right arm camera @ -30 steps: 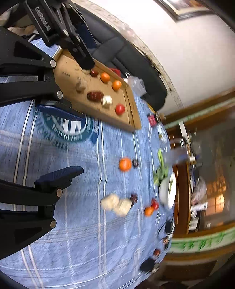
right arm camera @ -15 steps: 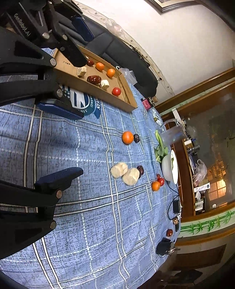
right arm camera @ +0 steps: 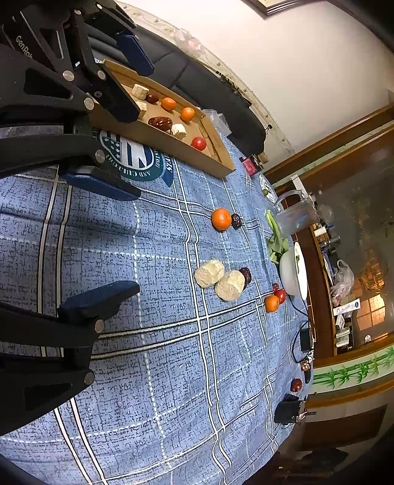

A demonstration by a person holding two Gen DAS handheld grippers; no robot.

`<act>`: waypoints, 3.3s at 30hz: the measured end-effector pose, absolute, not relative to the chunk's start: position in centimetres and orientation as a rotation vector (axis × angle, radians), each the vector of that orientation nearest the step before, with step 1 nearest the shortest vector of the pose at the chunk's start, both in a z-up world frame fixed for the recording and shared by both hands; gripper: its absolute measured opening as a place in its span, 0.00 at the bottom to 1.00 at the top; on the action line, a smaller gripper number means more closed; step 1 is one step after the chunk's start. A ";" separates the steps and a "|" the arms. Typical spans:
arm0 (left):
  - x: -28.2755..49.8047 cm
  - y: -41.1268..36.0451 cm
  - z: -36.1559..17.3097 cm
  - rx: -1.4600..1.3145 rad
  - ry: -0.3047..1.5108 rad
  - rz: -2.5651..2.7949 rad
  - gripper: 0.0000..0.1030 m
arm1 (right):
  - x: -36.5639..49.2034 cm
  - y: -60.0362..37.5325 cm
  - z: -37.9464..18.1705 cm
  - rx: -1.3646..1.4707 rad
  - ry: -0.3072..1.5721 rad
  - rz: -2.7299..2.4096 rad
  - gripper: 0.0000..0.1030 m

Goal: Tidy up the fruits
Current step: 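Move both open tools back toward the oranges and rice cakes on the table, then grasp a mandarin orange with the left tool while the right tool grasps a rice cake, then carry the orange into the tray and open the left tool while the right tool releases the rice cake there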

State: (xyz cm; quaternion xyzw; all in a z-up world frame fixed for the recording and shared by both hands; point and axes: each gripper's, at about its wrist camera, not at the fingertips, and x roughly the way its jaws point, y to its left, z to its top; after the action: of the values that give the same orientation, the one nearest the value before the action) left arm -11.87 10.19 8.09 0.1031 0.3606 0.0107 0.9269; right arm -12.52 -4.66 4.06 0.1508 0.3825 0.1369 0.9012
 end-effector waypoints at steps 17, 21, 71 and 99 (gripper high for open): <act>-10.2 12.3 7.4 0.134 0.768 -0.009 0.77 | -11.4 -6.2 3.5 0.341 0.866 0.257 0.60; -9.4 12.9 7.1 0.073 0.781 -0.054 0.77 | -10.1 -8.9 4.3 0.358 0.877 0.197 0.60; 6.5 9.1 4.4 0.013 0.987 -0.179 0.25 | -0.1 -5.5 2.6 0.127 0.872 0.276 0.29; -7.6 25.1 7.7 -0.304 0.830 -0.020 0.25 | -4.8 -2.1 4.7 0.064 0.779 0.332 0.29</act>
State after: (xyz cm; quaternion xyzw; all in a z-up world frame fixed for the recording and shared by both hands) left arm -7.60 25.14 7.66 -0.1472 0.4016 -0.0097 0.9039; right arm -4.81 -2.06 4.71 0.0309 0.3780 0.1612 0.9111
